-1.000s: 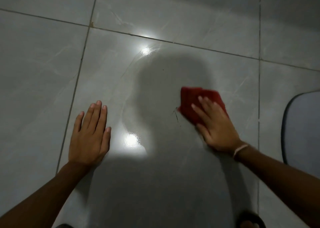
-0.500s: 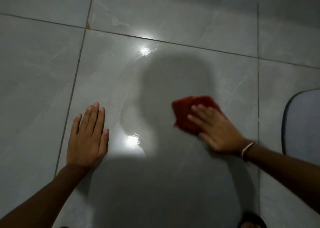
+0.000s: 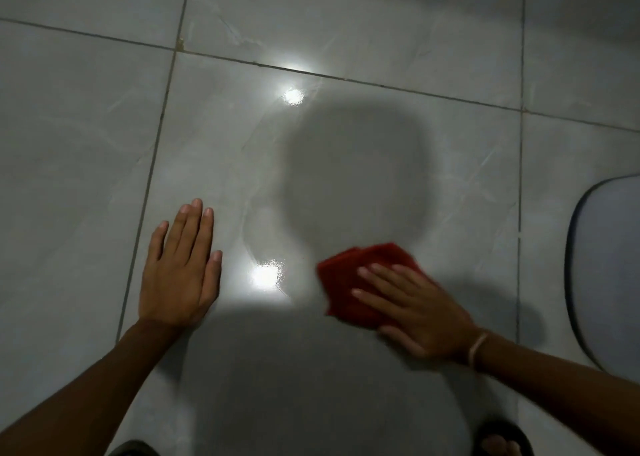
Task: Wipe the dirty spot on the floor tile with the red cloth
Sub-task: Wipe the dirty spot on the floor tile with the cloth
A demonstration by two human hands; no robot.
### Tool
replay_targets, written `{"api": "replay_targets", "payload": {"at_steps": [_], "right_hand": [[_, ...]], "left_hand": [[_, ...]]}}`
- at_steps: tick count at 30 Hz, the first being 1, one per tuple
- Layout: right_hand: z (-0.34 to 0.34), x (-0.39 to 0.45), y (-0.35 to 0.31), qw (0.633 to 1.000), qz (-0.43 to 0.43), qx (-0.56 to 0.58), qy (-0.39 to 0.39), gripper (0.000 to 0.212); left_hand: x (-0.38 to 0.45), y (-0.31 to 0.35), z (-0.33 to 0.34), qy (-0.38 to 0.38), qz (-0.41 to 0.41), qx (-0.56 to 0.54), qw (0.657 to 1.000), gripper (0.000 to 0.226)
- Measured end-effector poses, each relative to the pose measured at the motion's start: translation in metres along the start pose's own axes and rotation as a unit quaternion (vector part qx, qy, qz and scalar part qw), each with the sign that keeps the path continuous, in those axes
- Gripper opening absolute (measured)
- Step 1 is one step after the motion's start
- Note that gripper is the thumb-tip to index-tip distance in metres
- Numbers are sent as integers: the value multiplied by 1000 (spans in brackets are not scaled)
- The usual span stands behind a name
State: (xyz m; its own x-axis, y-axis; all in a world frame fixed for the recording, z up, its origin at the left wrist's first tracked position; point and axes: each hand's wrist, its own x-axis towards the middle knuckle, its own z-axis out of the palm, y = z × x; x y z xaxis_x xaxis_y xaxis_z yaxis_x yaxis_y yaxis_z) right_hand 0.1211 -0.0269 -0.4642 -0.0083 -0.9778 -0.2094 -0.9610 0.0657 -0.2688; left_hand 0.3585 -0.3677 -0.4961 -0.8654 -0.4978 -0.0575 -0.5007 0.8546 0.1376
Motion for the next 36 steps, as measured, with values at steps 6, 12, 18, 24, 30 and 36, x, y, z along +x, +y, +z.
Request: {"api": "replay_targets", "payload": {"at_steps": [6, 12, 18, 24, 30, 36], "right_hand": [[-59, 103, 95, 956, 264, 24, 128, 64], [-27, 183, -8, 984, 120, 13, 133, 63], [5, -30, 19, 999, 40, -12, 19, 65], [-47, 99, 82, 919, 361, 33, 157, 63], [-21, 197, -45, 976, 152, 24, 154, 60], [31, -9, -46, 999, 8, 4, 39, 66]], "left_hand": [[1, 2, -2, -19, -5, -1, 1000, 68], [1, 1, 0, -2, 3, -5, 1000, 67], [1, -3, 3, 4, 5, -3, 1000, 68], [2, 2, -1, -6, 1, 0, 1000, 68], [1, 1, -1, -2, 4, -3, 1000, 68], [1, 0, -1, -1, 5, -3, 1000, 68]]}}
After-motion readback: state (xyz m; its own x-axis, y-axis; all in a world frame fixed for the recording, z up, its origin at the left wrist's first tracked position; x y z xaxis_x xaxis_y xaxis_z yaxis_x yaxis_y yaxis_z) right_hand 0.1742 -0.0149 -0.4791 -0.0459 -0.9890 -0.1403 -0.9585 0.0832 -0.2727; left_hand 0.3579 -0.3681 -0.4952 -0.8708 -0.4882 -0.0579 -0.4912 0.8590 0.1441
